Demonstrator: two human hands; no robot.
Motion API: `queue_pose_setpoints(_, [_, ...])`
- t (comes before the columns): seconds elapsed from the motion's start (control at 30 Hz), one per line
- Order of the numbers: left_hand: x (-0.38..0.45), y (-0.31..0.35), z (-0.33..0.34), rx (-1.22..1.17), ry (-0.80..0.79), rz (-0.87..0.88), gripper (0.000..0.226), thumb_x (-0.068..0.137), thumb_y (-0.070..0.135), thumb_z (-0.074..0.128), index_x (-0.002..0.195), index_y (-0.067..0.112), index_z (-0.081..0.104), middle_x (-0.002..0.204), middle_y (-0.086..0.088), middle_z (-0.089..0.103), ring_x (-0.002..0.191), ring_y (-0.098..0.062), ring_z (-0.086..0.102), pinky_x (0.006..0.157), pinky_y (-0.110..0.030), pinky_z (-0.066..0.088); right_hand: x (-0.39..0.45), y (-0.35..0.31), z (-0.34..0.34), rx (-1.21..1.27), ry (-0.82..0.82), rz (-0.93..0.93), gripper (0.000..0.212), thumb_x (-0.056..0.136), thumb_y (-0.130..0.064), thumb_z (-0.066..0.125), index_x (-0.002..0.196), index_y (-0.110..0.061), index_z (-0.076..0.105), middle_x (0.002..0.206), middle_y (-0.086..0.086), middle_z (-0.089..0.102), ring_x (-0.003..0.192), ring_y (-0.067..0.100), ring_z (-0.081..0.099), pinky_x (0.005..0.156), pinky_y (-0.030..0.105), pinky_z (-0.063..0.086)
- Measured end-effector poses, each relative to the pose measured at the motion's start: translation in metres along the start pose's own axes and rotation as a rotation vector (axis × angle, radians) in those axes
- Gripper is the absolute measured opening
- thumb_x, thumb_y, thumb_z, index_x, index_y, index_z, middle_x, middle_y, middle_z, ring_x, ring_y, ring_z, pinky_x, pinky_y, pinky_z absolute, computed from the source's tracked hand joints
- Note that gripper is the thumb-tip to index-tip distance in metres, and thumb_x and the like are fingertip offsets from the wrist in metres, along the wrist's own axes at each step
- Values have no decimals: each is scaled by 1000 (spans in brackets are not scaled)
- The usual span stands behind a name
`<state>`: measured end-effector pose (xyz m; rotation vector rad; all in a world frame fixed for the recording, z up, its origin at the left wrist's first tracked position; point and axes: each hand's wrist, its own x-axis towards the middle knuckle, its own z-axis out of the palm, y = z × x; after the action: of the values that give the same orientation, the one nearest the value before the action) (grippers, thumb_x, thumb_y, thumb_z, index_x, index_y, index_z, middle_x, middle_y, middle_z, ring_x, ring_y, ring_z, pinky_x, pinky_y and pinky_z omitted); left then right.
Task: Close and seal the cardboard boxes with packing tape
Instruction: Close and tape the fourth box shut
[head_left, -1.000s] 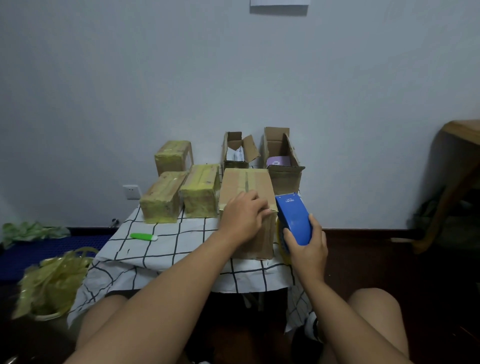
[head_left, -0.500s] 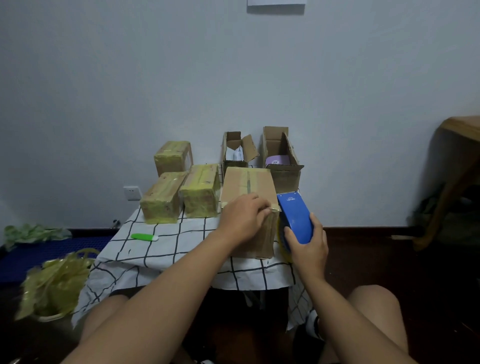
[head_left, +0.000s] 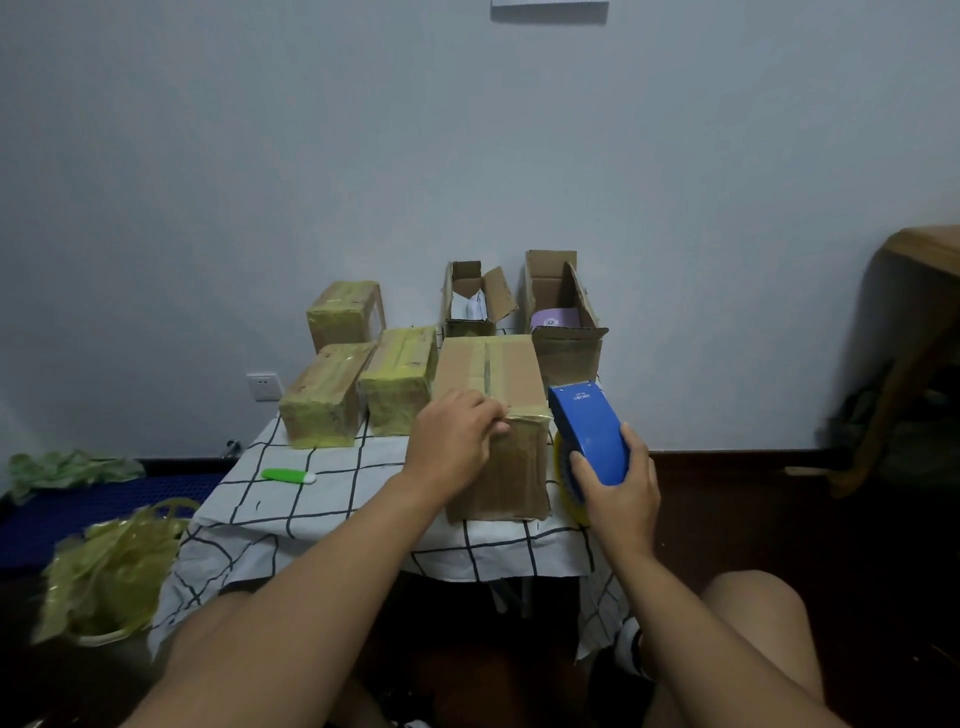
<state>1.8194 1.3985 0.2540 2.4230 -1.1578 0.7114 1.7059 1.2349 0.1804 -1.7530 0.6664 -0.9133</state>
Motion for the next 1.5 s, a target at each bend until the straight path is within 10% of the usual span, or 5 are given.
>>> queue_pose_setpoints(0.17, [28, -9, -27, -227, -335, -78, 39, 95, 52, 50, 123, 27, 64, 113, 9, 63, 103, -9, 55, 90, -32, 45, 23, -5, -4, 16, 66, 8, 70, 83, -32, 77, 145, -22, 47, 136, 2, 50, 119, 14, 49, 95, 30, 42])
queue_pose_setpoints(0.27, [54, -26, -25, -402, -266, -203, 35, 96, 46, 52, 120, 24, 66, 116, 8, 66, 104, -10, 59, 90, -35, 50, 39, -21, -9, 43, 119, -60, 70, 82, -30, 79, 144, -21, 48, 135, -5, 51, 117, 6, 46, 100, 32, 43])
queue_pose_setpoints(0.6, [136, -85, 42, -154, -440, -351, 60, 97, 48, 45, 147, 16, 40, 151, -7, 41, 139, -28, 35, 111, -45, 34, 100, -70, 16, 96, 86, -189, 66, 83, -31, 79, 142, -27, 49, 134, -11, 51, 124, 7, 50, 103, 43, 50])
queue_pose_setpoints(1.13, [134, -88, 59, -161, -280, -353, 52, 92, 51, 55, 129, 14, 56, 129, -2, 44, 120, -22, 45, 97, -40, 45, 115, -82, 30, 119, 73, -166, 67, 82, -32, 78, 142, -28, 48, 135, -13, 50, 124, 7, 50, 100, 38, 52])
queue_pose_setpoints(1.5, [137, -81, 41, 8, -478, -290, 59, 99, 57, 32, 147, 23, 41, 144, -3, 38, 131, -24, 40, 103, -40, 39, 100, -94, -5, 110, 97, -200, 66, 83, -32, 79, 142, -24, 49, 134, -8, 52, 123, 10, 52, 101, 43, 51])
